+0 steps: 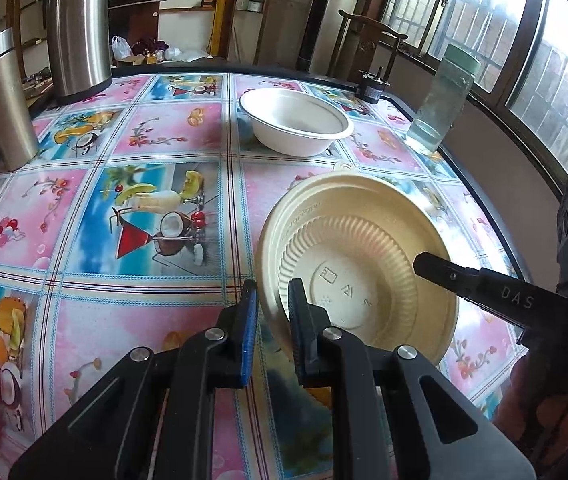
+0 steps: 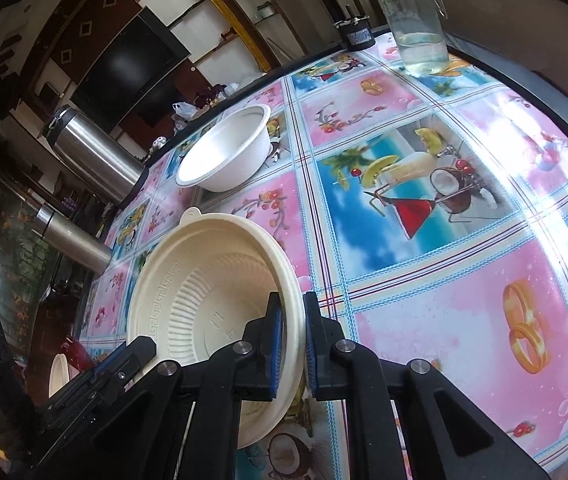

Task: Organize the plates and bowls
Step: 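Lift the beige bowl with both tools and carry it toward the stack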

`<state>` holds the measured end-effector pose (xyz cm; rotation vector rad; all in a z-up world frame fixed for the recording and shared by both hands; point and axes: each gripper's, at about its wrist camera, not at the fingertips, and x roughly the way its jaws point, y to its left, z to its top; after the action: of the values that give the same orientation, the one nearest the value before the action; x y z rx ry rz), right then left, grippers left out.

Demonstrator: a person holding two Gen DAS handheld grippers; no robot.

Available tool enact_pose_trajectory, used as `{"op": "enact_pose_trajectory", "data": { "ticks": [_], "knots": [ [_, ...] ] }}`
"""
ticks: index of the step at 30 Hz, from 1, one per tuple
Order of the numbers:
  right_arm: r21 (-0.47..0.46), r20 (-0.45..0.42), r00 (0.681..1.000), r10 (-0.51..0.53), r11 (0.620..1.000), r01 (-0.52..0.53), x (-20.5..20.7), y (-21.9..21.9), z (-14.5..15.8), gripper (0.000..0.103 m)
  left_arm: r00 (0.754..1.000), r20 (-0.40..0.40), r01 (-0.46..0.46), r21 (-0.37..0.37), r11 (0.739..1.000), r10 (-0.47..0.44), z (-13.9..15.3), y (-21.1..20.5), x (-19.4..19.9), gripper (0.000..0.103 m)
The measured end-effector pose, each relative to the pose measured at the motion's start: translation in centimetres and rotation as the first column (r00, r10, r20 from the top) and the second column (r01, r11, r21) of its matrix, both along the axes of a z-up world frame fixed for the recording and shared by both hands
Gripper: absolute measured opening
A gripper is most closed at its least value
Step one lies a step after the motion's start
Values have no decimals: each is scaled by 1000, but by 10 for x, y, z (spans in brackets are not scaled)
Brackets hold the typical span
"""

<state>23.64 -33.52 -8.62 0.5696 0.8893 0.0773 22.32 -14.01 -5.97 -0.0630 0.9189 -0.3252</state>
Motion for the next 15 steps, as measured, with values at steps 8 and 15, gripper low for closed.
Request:
{"op": "enact_pose_trajectory", "data": {
  "ticks": [8, 15],
  "knots": [
    [-32, -1, 1000, -30, 999, 30, 0, 10, -4, 11, 1000, -3, -16, -14, 1000, 16, 3, 5, 0, 13],
    [-16, 20, 996, -87, 996, 87, -10, 26, -6, 11, 999, -10, -52, -33, 998, 52, 9, 19, 1, 11]
  ]
}}
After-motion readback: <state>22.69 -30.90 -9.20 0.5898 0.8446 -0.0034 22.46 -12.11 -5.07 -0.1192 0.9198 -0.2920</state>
